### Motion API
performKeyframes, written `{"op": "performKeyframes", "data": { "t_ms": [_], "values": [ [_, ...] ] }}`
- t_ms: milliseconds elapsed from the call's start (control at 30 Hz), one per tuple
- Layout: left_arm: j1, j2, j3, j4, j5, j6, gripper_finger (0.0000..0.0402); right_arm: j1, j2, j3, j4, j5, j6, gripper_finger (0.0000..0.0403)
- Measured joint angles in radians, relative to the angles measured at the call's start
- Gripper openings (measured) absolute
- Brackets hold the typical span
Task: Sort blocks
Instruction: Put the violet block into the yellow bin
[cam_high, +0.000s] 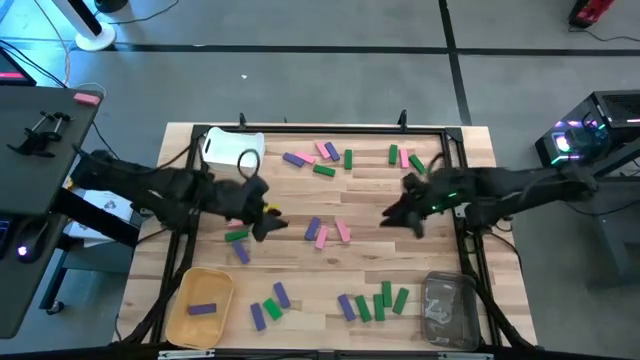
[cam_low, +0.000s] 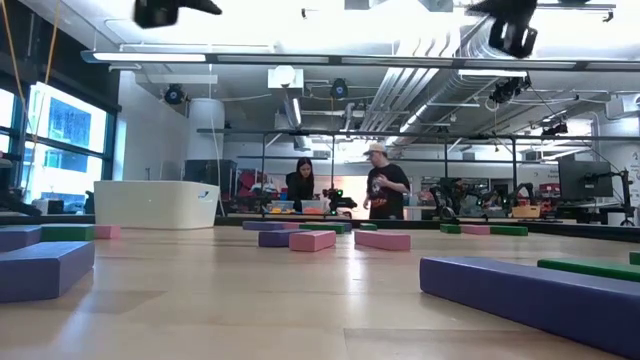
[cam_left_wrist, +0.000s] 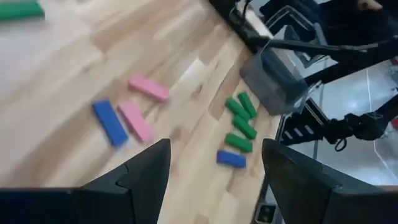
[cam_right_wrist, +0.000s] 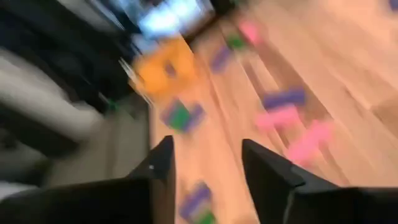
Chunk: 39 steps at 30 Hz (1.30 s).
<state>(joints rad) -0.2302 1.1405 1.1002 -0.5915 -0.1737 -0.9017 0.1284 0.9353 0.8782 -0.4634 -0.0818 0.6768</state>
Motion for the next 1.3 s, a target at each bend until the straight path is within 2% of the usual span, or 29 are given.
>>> {"op": "performKeyframes", "data": {
  "t_ms": [133, 233, 433, 533, 667, 767, 1067, 1300],
  "values": [
    [0.061, -0.027, 0.0, 0.045, 0.024, 0.15, 0.0238, 0.063, 0.19, 0.086, -0.012, -0.043, -0.027, 0.0171],
    [0.091, -0.049, 0.0, 0.042, 0.026, 0.242, 0.0238, 0.109, 0.339, 0.152, -0.023, -0.023, 0.028, 0.0179],
    [0.109, -0.116, -0.01, 0.031, 0.038, 0.474, 0.0238, 0.207, 0.637, 0.342, -0.036, 0.043, 0.28, 0.0181],
    [0.117, -0.15, -0.022, 0.036, 0.038, 0.557, 0.0238, 0.257, 0.786, 0.476, -0.123, 0.047, 0.402, 0.0181],
    [0.121, -0.19, -0.024, 0.038, 0.039, 0.582, 0.0238, 0.311, 0.97, 0.661, -0.372, 0.018, 0.597, 0.0181],
    [0.121, -0.212, -0.024, 0.038, 0.057, 0.604, 0.0238, 0.338, 1.088, 0.789, -0.471, -0.042, 0.695, 0.0181],
    [0.121, -0.23, -0.024, 0.037, 0.068, 0.616, 0.0238, 0.368, 1.35, 1.051, -0.612, -0.084, 0.739, 0.0181],
    [0.12, -0.229, -0.024, 0.036, 0.063, 0.59, 0.0238, 0.367, 1.429, 1.096, -0.627, -0.077, 0.738, 0.0181]
  ]
}}
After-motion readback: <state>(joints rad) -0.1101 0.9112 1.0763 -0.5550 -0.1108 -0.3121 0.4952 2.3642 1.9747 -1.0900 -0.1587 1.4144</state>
